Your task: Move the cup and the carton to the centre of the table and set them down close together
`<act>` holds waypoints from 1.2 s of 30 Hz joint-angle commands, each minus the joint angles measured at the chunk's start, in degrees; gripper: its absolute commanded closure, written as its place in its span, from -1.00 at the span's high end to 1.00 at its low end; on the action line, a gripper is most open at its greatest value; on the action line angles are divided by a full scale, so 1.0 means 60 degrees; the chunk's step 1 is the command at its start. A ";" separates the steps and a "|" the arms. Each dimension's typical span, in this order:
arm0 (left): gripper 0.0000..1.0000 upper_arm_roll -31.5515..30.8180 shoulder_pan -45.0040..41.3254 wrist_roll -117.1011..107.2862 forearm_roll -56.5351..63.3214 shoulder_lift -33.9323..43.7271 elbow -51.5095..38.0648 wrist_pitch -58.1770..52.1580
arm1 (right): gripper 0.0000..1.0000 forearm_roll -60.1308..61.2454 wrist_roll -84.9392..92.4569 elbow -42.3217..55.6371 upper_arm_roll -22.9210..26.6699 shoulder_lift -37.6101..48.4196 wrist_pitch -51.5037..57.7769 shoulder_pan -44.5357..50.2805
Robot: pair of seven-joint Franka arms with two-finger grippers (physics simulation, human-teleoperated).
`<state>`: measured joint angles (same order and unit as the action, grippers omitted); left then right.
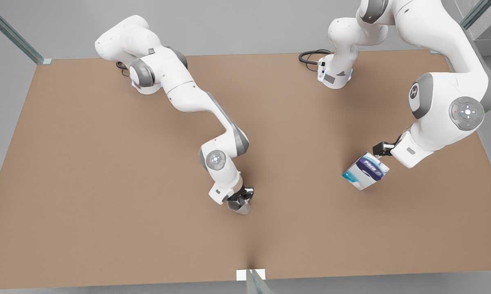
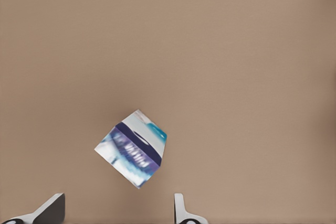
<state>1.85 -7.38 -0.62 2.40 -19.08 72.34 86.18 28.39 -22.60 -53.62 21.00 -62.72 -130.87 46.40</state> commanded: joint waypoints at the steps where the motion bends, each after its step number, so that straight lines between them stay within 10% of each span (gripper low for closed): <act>1: 1.00 0.0000 0.0000 0.0000 0.0011 -0.0014 0.0000 0.0006 | 0.61 0.0000 0.0001 0.0000 0.0002 -0.0005 0.0000 0.0001; 4: 1.00 0.0000 0.0000 0.0015 0.0011 -0.0014 0.0000 0.0006 | 1.00 0.0015 -0.0013 0.0000 -0.0013 -0.0005 -0.0015 0.0001; 11: 1.00 0.0015 0.0000 0.0015 0.0011 -0.0043 0.0014 0.0006 | 1.00 0.0528 -0.0218 -0.0629 -0.0233 0.1780 0.0658 0.0440; 15: 1.00 0.0015 0.0000 0.0015 0.0011 -0.0028 0.0000 0.0006 | 1.00 -0.4438 0.4000 -0.1186 -0.0057 0.5809 0.7836 -0.1697; 16: 1.00 0.0015 0.0000 0.0015 0.0011 -0.0028 0.0000 0.0006 | 1.00 -0.5256 0.3986 -0.2809 -0.0976 0.7141 0.7633 -0.2897; 17: 1.00 0.0029 0.0000 0.0015 -0.0004 -0.0028 0.0000 0.0006 | 1.00 -0.6752 0.3723 -0.4304 -0.3702 0.8431 0.7002 -0.5607; 19: 1.00 0.0029 -0.0015 0.0000 -0.0019 -0.0043 -0.0015 0.0036 | 1.00 -0.6811 0.3415 -0.6255 -0.4276 0.9854 0.6152 -0.6972; 36: 0.98 -0.1377 0.1187 -0.9930 -0.0575 -0.0160 0.0366 -0.1766 | 1.00 -0.6665 0.3341 -0.5698 -0.4217 0.9531 0.6182 -0.7089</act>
<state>-6.00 -0.87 -60.54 0.24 -20.28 75.37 75.77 -11.60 -2.55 -87.80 -4.31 -5.54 -93.78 3.92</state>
